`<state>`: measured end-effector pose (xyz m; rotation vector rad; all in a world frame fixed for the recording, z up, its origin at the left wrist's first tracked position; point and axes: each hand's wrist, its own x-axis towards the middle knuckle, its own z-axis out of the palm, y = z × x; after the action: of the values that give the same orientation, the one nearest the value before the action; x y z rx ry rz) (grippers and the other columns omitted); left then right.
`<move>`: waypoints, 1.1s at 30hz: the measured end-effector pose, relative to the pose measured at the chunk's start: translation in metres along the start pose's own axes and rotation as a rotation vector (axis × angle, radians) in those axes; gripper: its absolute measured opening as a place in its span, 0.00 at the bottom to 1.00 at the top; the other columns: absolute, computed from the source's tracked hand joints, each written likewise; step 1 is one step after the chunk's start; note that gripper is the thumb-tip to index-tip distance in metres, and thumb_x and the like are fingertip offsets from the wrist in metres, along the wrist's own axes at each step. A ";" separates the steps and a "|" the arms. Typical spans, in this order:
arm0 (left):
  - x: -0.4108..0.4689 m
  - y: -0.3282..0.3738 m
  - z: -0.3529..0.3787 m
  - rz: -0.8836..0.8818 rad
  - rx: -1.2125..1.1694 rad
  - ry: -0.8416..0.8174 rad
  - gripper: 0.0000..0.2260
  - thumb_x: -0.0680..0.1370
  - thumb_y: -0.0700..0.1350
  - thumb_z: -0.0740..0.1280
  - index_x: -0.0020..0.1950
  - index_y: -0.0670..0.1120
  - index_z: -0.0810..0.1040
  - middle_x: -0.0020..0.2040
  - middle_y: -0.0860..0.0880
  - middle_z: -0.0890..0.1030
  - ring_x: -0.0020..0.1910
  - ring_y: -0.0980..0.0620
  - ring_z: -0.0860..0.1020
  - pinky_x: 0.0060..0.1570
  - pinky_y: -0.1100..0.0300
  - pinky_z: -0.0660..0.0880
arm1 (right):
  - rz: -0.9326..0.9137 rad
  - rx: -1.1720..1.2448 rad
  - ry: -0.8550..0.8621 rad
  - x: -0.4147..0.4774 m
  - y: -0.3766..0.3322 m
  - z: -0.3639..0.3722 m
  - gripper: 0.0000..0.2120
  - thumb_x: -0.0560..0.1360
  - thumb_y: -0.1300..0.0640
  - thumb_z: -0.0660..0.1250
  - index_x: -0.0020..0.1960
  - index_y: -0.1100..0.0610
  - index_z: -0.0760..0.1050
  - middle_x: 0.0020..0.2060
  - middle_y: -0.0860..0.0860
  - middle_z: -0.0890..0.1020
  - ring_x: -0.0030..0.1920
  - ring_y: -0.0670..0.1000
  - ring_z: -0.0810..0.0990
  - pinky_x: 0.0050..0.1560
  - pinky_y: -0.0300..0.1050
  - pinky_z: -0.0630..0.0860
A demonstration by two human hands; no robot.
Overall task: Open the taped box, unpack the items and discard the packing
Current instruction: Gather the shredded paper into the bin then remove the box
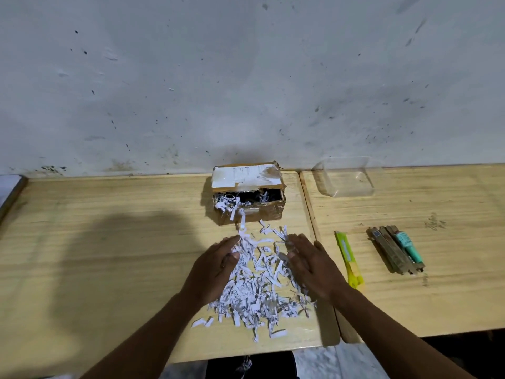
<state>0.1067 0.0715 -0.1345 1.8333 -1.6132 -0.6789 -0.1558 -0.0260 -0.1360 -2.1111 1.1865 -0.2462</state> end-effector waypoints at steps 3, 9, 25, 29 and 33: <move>-0.007 -0.004 -0.016 0.036 -0.078 0.079 0.28 0.78 0.63 0.60 0.76 0.52 0.66 0.67 0.44 0.77 0.64 0.52 0.76 0.62 0.59 0.72 | -0.007 0.152 0.055 -0.015 0.000 -0.013 0.25 0.80 0.41 0.59 0.75 0.36 0.56 0.73 0.38 0.67 0.73 0.38 0.63 0.74 0.54 0.62; -0.046 -0.015 -0.016 0.320 0.274 -0.240 0.64 0.56 0.79 0.69 0.81 0.49 0.46 0.81 0.46 0.48 0.80 0.45 0.45 0.76 0.41 0.45 | -0.213 -0.365 -0.120 -0.053 -0.004 0.003 0.65 0.58 0.17 0.62 0.80 0.50 0.36 0.80 0.49 0.40 0.79 0.51 0.37 0.76 0.64 0.41; -0.026 -0.008 0.006 0.104 0.338 -0.119 0.60 0.58 0.80 0.66 0.80 0.53 0.47 0.81 0.49 0.47 0.80 0.47 0.42 0.74 0.41 0.42 | -0.038 -0.352 -0.059 -0.035 -0.024 0.026 0.67 0.54 0.16 0.63 0.77 0.43 0.29 0.80 0.49 0.38 0.79 0.53 0.35 0.74 0.69 0.40; -0.017 -0.011 0.011 0.086 0.421 -0.160 0.64 0.53 0.83 0.63 0.80 0.53 0.46 0.81 0.47 0.48 0.79 0.44 0.42 0.74 0.39 0.42 | -0.042 -0.390 -0.042 -0.020 -0.021 0.025 0.66 0.55 0.16 0.60 0.77 0.44 0.28 0.79 0.50 0.36 0.78 0.55 0.35 0.72 0.72 0.41; -0.001 -0.012 0.017 0.079 0.443 -0.036 0.47 0.67 0.75 0.60 0.79 0.51 0.55 0.79 0.47 0.59 0.79 0.44 0.54 0.71 0.34 0.55 | -0.056 -0.403 -0.023 0.001 -0.018 0.024 0.63 0.57 0.16 0.58 0.77 0.42 0.30 0.80 0.49 0.39 0.79 0.54 0.39 0.72 0.73 0.44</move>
<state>0.1028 0.0714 -0.1551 2.0524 -1.9673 -0.3364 -0.1320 -0.0097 -0.1423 -2.4874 1.2447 -0.0046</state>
